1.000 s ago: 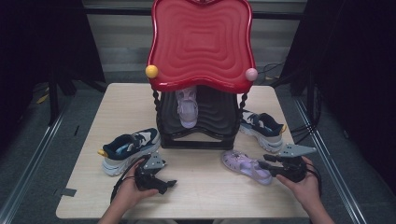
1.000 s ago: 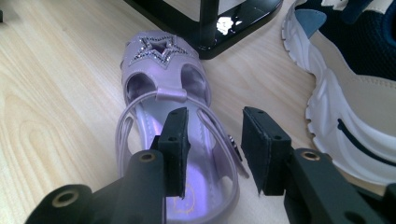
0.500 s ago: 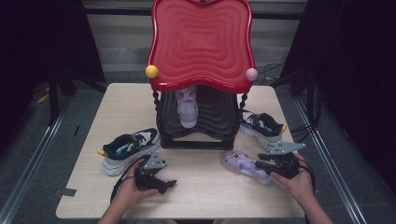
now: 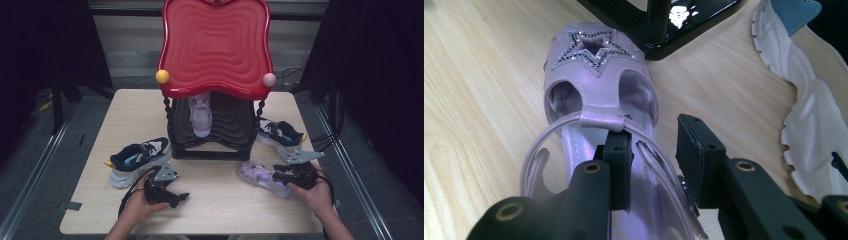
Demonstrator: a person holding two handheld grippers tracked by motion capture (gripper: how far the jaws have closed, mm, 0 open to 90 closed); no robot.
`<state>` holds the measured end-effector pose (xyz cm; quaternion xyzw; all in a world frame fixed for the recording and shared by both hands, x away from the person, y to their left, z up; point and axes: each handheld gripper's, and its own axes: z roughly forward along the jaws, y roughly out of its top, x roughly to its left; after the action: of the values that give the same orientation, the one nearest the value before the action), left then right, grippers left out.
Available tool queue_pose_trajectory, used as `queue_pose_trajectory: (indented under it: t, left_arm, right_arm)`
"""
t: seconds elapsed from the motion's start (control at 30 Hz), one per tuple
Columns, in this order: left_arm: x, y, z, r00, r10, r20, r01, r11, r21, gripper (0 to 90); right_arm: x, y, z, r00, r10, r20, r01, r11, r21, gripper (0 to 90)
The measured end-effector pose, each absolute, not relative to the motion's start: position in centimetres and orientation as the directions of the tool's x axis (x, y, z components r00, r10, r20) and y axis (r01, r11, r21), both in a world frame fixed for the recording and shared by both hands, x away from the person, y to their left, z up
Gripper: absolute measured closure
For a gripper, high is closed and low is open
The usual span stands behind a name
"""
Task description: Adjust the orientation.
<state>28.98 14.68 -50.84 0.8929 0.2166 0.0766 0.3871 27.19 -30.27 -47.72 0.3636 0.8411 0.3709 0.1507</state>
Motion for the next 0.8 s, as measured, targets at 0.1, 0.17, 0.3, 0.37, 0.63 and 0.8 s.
queue_pose_trajectory:
  t: [0.1,0.17,0.3,0.37,0.63,0.8]
  left_arm:
    - [29.0,14.7,-50.8,0.894,0.447,-0.031,0.328,-0.607,0.724,13.0]
    - [29.0,14.7,-50.8,0.894,0.447,-0.031,0.329,-0.607,0.723,13.1]
    - [29.0,14.7,-50.8,0.894,0.447,-0.031,0.329,-0.607,0.724,13.0]
    - [29.0,14.7,-50.8,0.894,0.447,-0.031,0.329,-0.607,0.724,13.0]
    - [29.0,14.7,-50.8,0.894,0.447,-0.031,0.329,-0.607,0.723,13.0]
    - [29.0,14.7,-50.8,0.894,0.447,-0.031,0.329,-0.607,0.724,13.0]
  right_arm:
    - [27.3,-30.3,-47.7,-0.694,0.719,0.023,0.500,0.460,0.734,70.6]
    - [27.2,-30.3,-47.6,-0.701,0.713,0.015,0.491,0.467,0.735,76.0]
    - [26.9,-30.0,-47.5,-0.715,0.699,-0.007,0.476,0.494,0.728,78.7]
    - [26.8,-30.0,-47.5,-0.723,0.691,-0.007,0.471,0.500,0.727,81.1]
    - [26.3,-29.7,-47.3,-0.735,0.678,-0.021,0.455,0.516,0.726,83.2]
    - [25.9,-29.9,-47.0,-0.728,0.685,-0.028,0.453,0.511,0.731,84.0]
